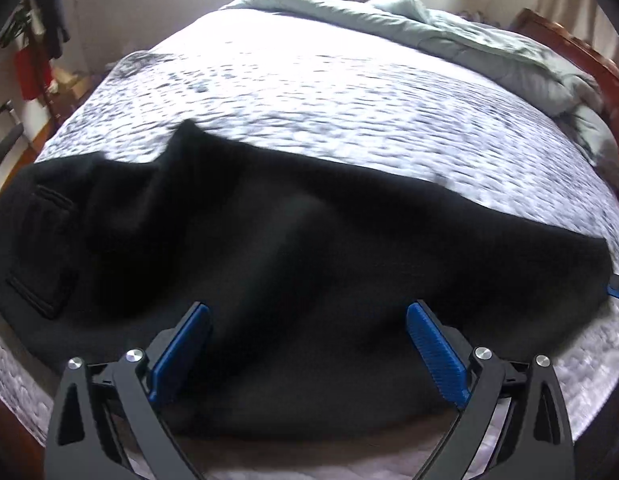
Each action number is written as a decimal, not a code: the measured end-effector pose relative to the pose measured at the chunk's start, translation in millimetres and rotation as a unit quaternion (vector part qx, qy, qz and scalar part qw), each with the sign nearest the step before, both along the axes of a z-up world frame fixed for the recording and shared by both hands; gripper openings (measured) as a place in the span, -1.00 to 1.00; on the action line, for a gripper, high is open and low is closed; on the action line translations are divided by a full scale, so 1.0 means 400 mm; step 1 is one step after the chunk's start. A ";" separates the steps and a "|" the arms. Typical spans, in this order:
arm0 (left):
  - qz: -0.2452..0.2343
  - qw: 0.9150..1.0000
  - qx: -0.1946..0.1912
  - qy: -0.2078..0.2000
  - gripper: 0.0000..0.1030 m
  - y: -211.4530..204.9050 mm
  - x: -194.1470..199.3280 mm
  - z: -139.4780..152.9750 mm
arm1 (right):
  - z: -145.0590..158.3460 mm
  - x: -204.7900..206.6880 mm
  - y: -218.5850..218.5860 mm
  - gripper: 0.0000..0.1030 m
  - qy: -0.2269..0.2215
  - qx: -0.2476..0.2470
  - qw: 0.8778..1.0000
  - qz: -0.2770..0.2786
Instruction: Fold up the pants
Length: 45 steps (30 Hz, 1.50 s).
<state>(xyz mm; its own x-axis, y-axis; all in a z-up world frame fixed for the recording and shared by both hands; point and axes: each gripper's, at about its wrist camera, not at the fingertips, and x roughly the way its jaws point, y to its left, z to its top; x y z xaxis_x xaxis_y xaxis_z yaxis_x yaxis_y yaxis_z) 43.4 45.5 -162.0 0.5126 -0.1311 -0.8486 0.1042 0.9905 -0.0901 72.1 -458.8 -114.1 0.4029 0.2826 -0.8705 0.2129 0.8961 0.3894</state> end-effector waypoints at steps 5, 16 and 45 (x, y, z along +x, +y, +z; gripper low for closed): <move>-0.042 0.998 -0.024 0.026 0.91 -0.101 -0.017 -0.020 | -0.044 -0.086 -0.138 0.03 0.025 0.024 0.997 -0.069; -0.059 0.997 -0.002 0.039 0.92 -0.176 -0.029 -0.041 | -0.110 -0.029 -0.192 -0.58 0.003 0.049 0.993 -0.108; 0.023 1.000 0.003 -0.002 0.92 -0.014 -0.023 -0.012 | 0.165 -0.019 -0.147 -0.81 -0.101 -0.063 0.989 -0.092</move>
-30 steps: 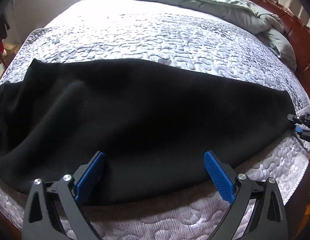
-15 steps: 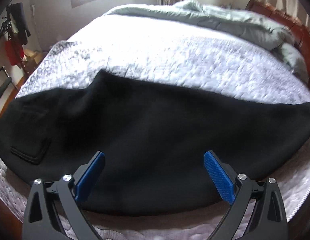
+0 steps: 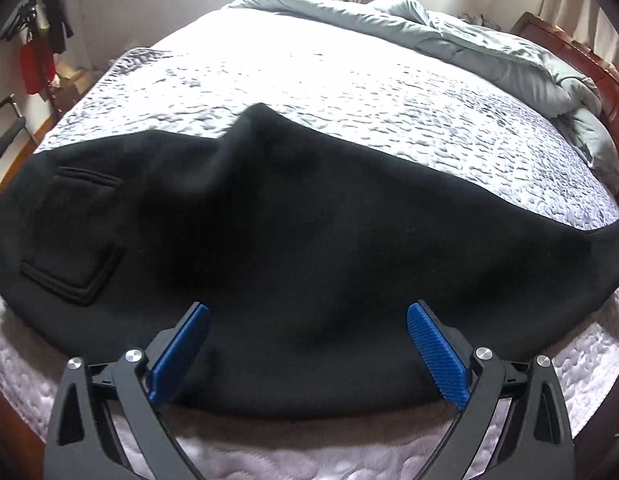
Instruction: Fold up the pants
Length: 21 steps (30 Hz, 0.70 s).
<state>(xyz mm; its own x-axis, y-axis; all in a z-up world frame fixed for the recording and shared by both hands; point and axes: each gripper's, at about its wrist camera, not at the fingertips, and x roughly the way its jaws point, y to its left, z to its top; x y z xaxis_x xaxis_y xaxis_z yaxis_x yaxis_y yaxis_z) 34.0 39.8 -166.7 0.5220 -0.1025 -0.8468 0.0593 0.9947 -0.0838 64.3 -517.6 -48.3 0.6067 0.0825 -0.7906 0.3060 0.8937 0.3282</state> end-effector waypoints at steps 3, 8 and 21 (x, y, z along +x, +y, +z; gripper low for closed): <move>0.005 1.000 0.000 -0.004 0.92 0.020 -0.016 0.016 | 0.041 0.031 0.120 -0.81 -0.007 -0.032 0.998 0.051; 0.020 1.000 -0.014 -0.004 0.92 0.077 -0.027 0.032 | 0.073 0.082 0.320 -0.81 -0.017 -0.046 0.990 0.130; 0.086 0.995 -0.053 -0.008 0.92 0.226 -0.076 0.041 | 0.009 0.156 0.830 -0.81 0.020 -0.083 0.950 0.301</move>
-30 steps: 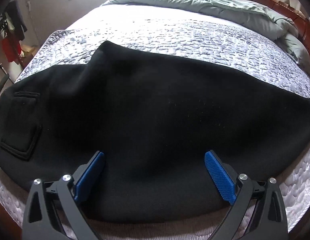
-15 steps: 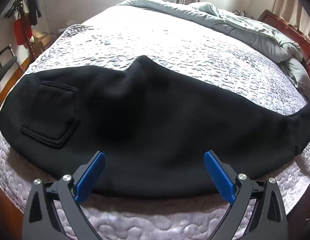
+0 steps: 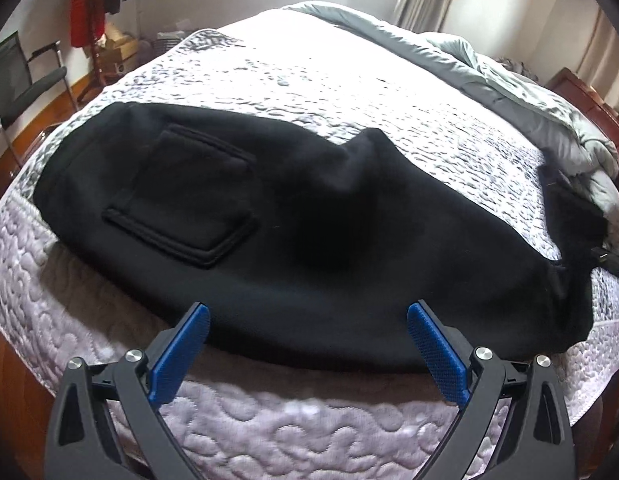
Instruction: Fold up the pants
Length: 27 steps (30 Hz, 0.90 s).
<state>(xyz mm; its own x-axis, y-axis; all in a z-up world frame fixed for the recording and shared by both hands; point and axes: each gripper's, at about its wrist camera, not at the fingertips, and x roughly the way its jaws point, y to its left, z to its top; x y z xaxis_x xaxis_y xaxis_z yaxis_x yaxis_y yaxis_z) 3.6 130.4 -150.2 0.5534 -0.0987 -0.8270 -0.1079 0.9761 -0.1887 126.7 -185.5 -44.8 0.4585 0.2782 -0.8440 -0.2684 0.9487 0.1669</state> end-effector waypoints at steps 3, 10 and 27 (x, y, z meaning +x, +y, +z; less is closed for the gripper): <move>0.010 1.000 -0.006 0.000 0.92 0.026 -0.007 -0.001 | -0.043 0.003 0.093 -0.81 0.019 0.001 0.999 0.031; 0.012 1.000 -0.015 0.001 0.92 0.043 -0.018 0.006 | -0.168 0.002 0.182 -0.41 0.067 -0.013 0.996 0.066; -0.058 0.988 -0.096 0.110 0.92 -0.172 0.128 -0.066 | -0.087 -0.095 -0.238 0.06 0.067 0.146 0.984 -0.078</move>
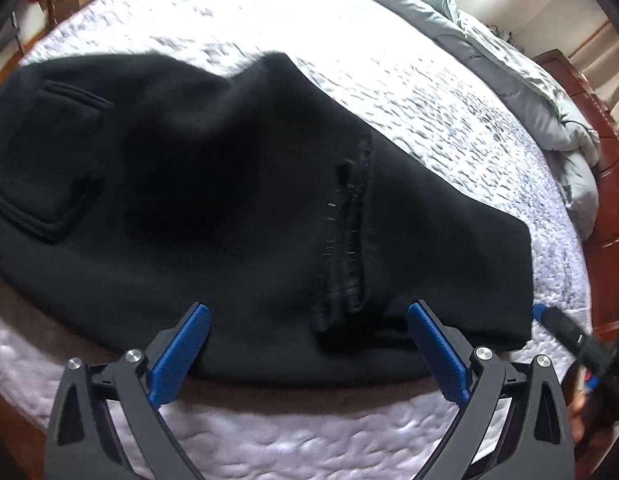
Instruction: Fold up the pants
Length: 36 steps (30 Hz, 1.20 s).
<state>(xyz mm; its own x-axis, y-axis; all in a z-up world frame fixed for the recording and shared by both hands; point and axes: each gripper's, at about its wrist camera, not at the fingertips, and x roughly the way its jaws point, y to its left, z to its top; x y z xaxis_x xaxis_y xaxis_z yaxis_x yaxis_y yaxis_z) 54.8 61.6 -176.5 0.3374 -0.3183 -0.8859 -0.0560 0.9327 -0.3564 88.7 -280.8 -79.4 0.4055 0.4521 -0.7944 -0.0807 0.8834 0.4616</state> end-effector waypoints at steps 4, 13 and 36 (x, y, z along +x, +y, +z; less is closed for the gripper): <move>-0.009 0.999 -0.035 0.006 0.44 -0.041 0.016 -0.006 | -0.019 -0.026 -0.024 0.06 0.002 -0.023 1.000 -0.008; 0.007 1.000 -0.014 -0.007 -0.62 -0.004 -0.014 -0.023 | -0.023 -0.014 -0.056 0.07 0.002 -0.023 1.000 -0.020; -0.060 0.997 -0.019 -0.042 0.12 -0.130 0.066 0.075 | -0.047 0.207 -0.130 0.09 0.048 -0.008 0.998 -0.040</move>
